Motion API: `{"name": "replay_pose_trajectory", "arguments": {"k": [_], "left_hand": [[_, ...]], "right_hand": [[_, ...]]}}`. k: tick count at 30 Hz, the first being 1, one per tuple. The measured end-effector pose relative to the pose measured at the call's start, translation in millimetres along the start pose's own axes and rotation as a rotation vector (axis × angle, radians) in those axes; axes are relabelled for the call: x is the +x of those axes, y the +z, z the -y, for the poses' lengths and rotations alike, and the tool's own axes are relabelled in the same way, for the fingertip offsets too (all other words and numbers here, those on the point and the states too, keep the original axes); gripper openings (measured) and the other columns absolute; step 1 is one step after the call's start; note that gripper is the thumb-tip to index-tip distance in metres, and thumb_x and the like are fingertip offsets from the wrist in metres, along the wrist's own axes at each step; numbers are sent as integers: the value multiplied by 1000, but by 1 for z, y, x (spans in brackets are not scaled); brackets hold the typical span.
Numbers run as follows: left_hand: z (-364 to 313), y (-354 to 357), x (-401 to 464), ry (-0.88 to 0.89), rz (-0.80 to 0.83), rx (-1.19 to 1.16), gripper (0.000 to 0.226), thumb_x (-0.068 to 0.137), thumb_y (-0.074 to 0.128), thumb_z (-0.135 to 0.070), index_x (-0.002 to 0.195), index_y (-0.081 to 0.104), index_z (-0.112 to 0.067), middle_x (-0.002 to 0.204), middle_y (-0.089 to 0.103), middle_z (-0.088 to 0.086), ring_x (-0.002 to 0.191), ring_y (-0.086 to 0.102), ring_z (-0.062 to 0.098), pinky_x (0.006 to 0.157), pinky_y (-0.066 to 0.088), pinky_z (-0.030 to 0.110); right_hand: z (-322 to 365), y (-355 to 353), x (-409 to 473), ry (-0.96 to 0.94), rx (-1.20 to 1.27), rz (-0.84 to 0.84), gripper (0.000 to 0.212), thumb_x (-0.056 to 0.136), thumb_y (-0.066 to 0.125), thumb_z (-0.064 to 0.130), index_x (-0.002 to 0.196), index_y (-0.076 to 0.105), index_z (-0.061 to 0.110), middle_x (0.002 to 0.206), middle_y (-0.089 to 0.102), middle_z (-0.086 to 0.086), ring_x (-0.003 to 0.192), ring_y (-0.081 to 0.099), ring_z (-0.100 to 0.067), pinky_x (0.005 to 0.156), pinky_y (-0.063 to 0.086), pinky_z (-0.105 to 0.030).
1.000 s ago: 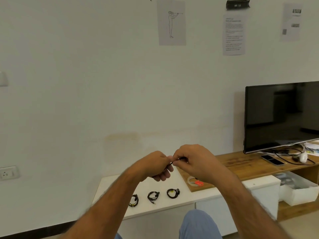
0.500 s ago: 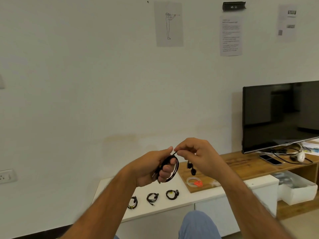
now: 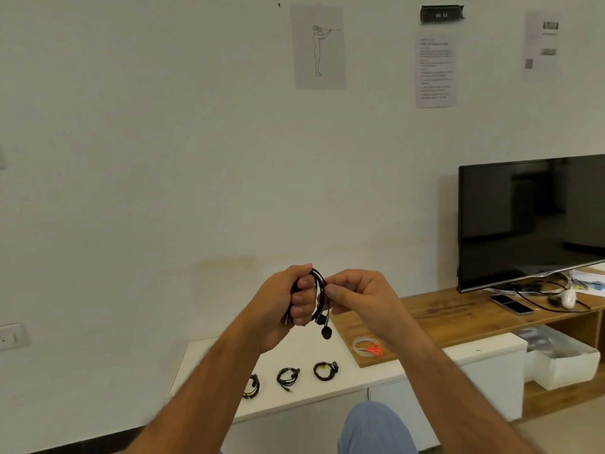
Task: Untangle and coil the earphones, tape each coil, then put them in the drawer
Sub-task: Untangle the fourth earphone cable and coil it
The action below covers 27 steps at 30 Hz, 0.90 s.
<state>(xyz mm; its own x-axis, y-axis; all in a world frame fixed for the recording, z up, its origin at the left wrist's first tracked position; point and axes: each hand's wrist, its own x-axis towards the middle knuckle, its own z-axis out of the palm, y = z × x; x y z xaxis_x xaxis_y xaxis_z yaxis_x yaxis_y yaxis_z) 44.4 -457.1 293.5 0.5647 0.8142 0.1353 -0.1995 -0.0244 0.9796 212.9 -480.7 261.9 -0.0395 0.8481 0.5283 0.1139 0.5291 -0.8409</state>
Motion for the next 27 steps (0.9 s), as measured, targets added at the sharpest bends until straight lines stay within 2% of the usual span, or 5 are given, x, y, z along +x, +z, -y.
{"name": "replay_pose_trajectory", "arguments": {"k": [8, 11, 18, 23, 27], "left_hand": [[4, -4, -1, 51, -11, -240, 41, 92, 43, -27, 53, 35, -20, 45, 22, -6, 35, 20, 7, 39, 15, 22], [5, -3, -1, 59, 16, -331, 35, 82, 49, -29, 51, 37, -21, 43, 25, -7, 33, 22, 6, 35, 18, 20], [5, -2, 1, 89, 46, -488, 37, 85, 46, -27, 50, 39, -20, 41, 28, -7, 31, 26, 6, 34, 17, 19], [8, -4, 3, 126, -105, -476, 46, 97, 38, -26, 52, 37, -20, 42, 28, -6, 32, 24, 7, 32, 20, 19], [11, -3, 4, 161, -233, -404, 42, 99, 39, -26, 58, 32, -20, 45, 27, -5, 36, 22, 8, 36, 19, 21]], "right_hand": [[2, 8, 1, 15, 54, 2, 9, 90, 64, 1, 90, 72, 4, 76, 71, -15, 71, 67, -22, 71, 54, -40], [2, 10, 1, -8, 48, -19, 15, 89, 63, -2, 86, 73, 9, 69, 69, -7, 64, 63, -17, 64, 53, -34], [-2, 19, 0, -37, -8, -49, 19, 89, 63, -1, 94, 77, 11, 83, 74, -12, 76, 66, -22, 68, 55, -32], [-3, 29, -3, 27, 118, 0, 26, 101, 49, 14, 100, 74, 5, 95, 70, -23, 85, 67, -30, 77, 58, -42], [-7, 41, -4, 32, 136, -88, 19, 96, 59, 18, 99, 76, 9, 89, 73, -18, 89, 69, -34, 82, 57, -43]]}}
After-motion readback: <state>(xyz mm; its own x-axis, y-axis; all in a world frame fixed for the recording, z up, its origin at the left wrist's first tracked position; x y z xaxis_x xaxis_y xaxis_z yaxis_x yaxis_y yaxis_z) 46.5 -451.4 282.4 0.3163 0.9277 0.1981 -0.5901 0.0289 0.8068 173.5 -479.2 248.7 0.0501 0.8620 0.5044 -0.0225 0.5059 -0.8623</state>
